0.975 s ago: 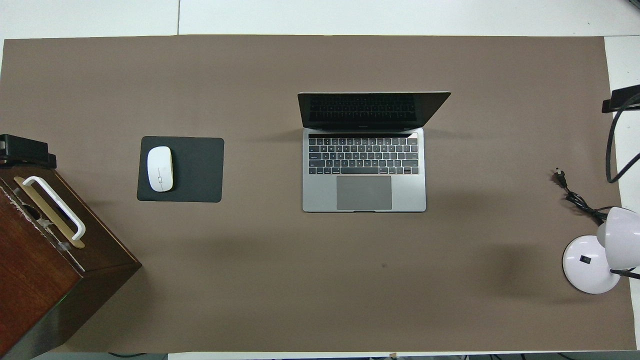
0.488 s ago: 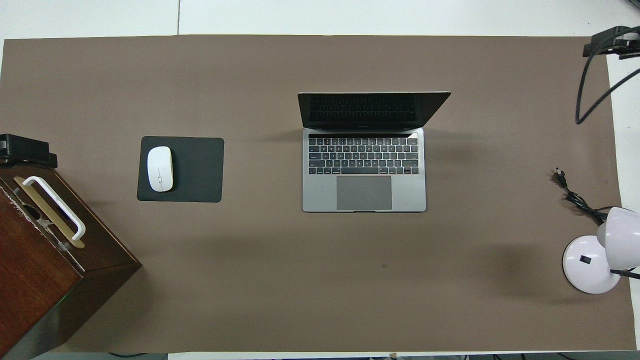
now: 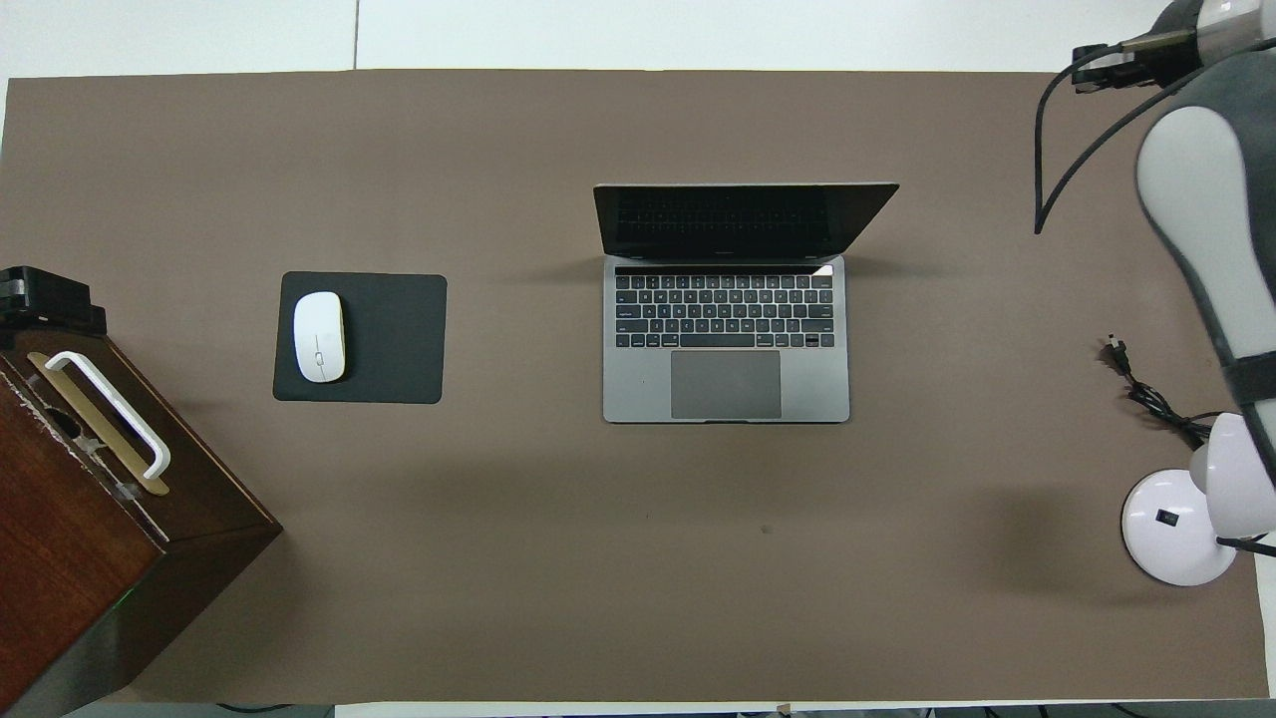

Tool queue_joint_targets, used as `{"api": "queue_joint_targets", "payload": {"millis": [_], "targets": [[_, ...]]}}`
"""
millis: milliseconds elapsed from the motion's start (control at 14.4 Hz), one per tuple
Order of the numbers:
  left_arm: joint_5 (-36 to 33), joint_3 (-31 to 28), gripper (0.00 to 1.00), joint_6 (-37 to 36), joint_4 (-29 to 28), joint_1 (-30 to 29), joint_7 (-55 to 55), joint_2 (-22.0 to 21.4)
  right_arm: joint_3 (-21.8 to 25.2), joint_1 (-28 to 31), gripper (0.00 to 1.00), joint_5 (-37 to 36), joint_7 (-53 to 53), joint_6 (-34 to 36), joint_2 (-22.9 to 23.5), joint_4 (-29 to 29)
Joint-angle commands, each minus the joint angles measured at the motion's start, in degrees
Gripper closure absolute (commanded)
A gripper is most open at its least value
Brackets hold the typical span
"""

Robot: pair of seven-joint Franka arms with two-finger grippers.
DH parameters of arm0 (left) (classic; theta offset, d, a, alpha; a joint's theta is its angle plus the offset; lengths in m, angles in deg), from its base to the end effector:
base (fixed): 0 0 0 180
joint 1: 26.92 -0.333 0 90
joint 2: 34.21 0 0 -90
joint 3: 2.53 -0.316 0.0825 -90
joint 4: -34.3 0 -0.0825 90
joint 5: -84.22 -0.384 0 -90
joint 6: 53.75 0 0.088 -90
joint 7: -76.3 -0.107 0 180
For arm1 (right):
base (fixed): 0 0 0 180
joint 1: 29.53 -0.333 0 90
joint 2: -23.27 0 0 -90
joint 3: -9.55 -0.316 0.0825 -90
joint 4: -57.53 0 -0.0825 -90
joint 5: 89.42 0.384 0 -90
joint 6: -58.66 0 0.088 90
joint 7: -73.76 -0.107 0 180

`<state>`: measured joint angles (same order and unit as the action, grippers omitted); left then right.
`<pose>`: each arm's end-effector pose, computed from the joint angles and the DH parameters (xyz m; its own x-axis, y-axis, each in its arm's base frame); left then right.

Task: Close laptop with both arms
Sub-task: 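Swing the right gripper over the laptop screen while the left gripper advances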

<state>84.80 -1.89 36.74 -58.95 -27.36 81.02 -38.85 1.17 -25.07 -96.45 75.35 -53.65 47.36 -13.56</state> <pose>0.5300 -0.0032 0.6424 0.9964 0.0789 0.0319 0.0786 -0.9968 0.0119 0.7090 0.0179 0.5614 0.9489 0.1096 0.2959 0.0926 -0.9932 0.0709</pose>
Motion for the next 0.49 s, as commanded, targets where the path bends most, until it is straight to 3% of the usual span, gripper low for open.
{"api": "queue_joint_targets", "payload": {"millis": [0, 209, 418], "targets": [[-0.57, -0.2, 1.0, 1.87, 0.44, -0.35, 0.03, 0.42, -0.05, -4.8, 1.0, -6.49, -4.45, 4.71, 0.26, 1.58], [-0.58, -0.2, 1.0, 4.08, 0.18, -0.35, -0.93, 0.42, 0.21, -9.8, 1.0, -8.17, -13.32, 6.48, 0.26, 1.4], [-0.57, -0.2, 1.0, 8.11, -3.77, 0.44, -7.24, -0.81, -0.14, -12.37, 1.0, -10.11, -20.81, 7.37, 0.26, -0.17]]}}
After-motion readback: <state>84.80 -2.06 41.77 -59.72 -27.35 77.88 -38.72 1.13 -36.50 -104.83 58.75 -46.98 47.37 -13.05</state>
